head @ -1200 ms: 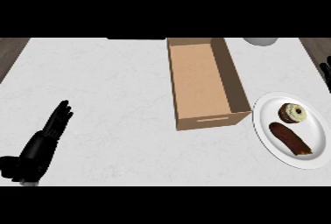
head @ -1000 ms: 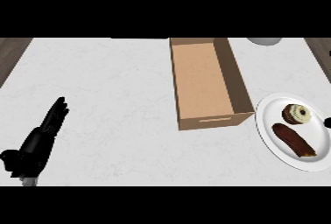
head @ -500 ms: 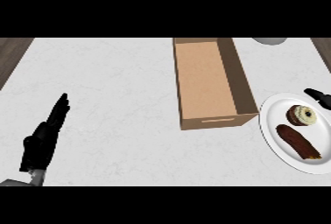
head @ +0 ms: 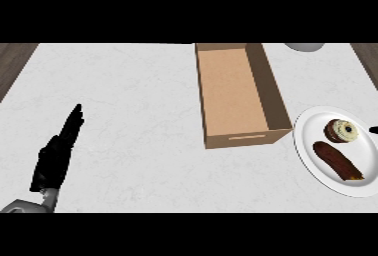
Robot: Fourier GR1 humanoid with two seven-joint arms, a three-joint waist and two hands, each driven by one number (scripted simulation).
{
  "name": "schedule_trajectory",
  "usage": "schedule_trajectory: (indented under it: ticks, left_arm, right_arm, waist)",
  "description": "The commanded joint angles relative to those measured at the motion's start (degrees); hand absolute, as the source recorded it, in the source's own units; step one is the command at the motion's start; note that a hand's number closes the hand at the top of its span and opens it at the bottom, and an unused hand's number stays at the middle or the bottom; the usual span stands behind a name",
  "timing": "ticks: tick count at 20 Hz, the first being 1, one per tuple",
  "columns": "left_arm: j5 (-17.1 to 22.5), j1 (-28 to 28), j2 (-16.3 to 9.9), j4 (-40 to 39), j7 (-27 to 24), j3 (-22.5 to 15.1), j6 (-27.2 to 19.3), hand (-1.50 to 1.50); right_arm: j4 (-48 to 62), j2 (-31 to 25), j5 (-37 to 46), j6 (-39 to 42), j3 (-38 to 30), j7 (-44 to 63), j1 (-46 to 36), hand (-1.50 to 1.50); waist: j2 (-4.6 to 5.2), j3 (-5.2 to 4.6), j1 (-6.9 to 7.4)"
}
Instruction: Pick the cupcake from the plate and place it in the cardboard box
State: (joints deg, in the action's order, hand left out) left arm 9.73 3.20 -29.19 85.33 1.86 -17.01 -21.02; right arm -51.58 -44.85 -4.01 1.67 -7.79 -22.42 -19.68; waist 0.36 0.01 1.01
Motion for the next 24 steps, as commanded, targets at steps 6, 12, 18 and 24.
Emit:
schedule_trajectory:
  ticks: [6,12,18,24]
  left_arm:
    - [-1.57,0.98,1.78,-1.26,0.81,-0.24,-0.91,0.0]
    - [-2.32,-0.4,1.04,-0.37,0.88,1.75,0.91,0.0]
    - [-3.57,-2.26,2.08,2.04,2.27,4.47,3.08,0.0]
    - [-5.41,-5.5,3.91,2.41,0.88,5.97,4.66,0.0]
  right_arm:
    - [-1.75,-12.12,12.19,17.33,13.99,11.71,-2.19,-1.5]
    - [-7.0,-6.65,14.99,20.62,17.73,19.47,-1.99,-1.5]
    - [-3.06,-2.75,20.84,20.26,15.68,23.9,-5.54,-1.5]
    - [-5.37,-2.41,23.5,20.66,13.04,24.74,-0.71,-1.5]
  waist:
    - [-0.23,-0.14,-0.36]
    - [-0.39,-0.05,-0.86]
    - [-0.31,-0.01,-0.58]
    - [-0.39,-0.01,-0.86]
